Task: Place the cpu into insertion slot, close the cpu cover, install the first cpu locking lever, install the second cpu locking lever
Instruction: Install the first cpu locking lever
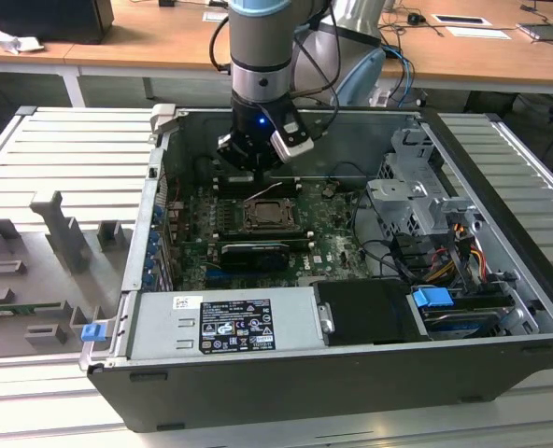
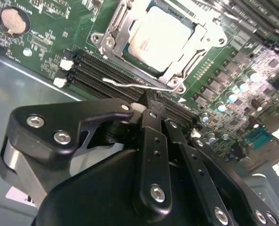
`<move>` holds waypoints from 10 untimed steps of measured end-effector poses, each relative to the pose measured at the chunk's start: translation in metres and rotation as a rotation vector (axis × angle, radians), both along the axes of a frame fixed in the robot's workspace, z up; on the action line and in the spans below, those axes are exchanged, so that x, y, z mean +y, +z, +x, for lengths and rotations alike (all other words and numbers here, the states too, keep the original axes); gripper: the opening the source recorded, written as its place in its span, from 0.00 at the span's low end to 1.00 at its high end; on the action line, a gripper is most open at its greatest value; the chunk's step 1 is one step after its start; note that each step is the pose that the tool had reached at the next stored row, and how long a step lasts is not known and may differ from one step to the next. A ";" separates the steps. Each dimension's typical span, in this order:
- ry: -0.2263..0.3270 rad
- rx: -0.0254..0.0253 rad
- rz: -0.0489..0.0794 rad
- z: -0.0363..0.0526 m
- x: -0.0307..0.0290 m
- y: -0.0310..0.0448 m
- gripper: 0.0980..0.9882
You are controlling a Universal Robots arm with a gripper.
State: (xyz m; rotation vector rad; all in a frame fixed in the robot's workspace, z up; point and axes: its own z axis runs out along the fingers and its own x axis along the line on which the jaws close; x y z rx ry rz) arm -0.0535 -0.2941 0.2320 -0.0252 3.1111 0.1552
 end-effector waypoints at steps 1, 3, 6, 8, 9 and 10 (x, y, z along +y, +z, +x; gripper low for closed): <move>0.000 0.0001 0.000 0.0000 0.0000 -0.0008 0.01; 0.012 0.0002 0.000 0.0000 -0.0001 -0.0036 0.01; 0.024 0.0002 0.000 0.0042 0.0003 -0.0056 0.01; 0.024 0.0002 0.000 0.0090 0.0020 -0.0067 0.01; 0.025 0.0001 0.000 0.0093 0.0028 -0.0074 0.01; 0.027 0.0001 0.000 0.0093 0.0033 -0.0077 0.01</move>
